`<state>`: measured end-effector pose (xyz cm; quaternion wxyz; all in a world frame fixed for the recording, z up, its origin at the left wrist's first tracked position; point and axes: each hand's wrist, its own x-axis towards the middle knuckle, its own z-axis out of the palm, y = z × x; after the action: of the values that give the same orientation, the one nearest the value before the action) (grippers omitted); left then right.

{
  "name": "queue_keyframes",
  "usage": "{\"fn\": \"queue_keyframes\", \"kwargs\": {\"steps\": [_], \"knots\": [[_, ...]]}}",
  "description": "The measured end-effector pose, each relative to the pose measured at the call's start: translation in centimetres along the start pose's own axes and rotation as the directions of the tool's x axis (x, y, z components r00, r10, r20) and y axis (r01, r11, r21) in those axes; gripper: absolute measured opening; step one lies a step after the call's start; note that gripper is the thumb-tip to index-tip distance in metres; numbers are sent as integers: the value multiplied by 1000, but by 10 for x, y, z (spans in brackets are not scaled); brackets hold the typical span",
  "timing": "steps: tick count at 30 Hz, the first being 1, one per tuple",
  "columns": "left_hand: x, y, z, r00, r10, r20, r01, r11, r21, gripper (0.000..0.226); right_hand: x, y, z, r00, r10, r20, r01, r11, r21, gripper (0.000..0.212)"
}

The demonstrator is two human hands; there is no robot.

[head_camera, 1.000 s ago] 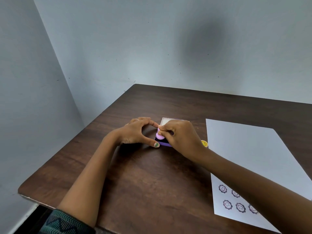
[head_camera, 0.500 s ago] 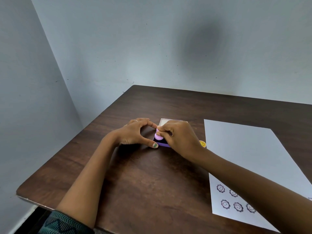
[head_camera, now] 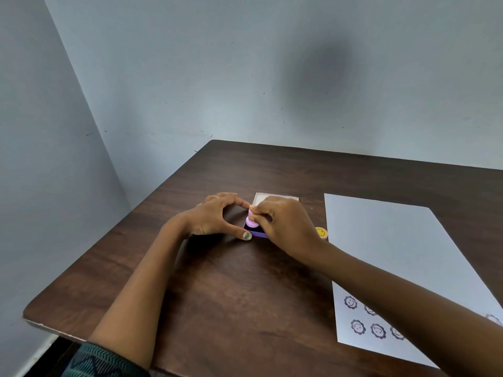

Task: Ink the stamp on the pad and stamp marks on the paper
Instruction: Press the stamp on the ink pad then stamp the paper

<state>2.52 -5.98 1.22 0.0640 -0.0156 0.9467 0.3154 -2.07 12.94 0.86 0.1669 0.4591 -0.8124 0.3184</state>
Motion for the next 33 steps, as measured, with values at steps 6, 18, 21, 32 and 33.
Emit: {"fn": "queue_keyframes", "kwargs": {"steps": [6,18,21,32,33], "knots": [[2,-2,0,1000,4,-7,-4,1000,10,69,3,-4,-2,993,118,-3,-117,989,89,13],[2,-3,-2,1000,7,-9,-7,1000,-1,88,17,2,-32,803,582,126,-505,554,662,21],[3,-3,-2,1000,-8,-3,8,1000,6,94,12,7,-51,728,568,385,-494,44,868,23],[2,-1,1,1000,-20,-11,20,1000,-1,94,-11,6,-56,730,378,569,-451,-358,818,22],[2,-1,1,1000,-19,-9,19,1000,2,93,-11,5,-55,740,365,565,-448,-360,818,22]]}}
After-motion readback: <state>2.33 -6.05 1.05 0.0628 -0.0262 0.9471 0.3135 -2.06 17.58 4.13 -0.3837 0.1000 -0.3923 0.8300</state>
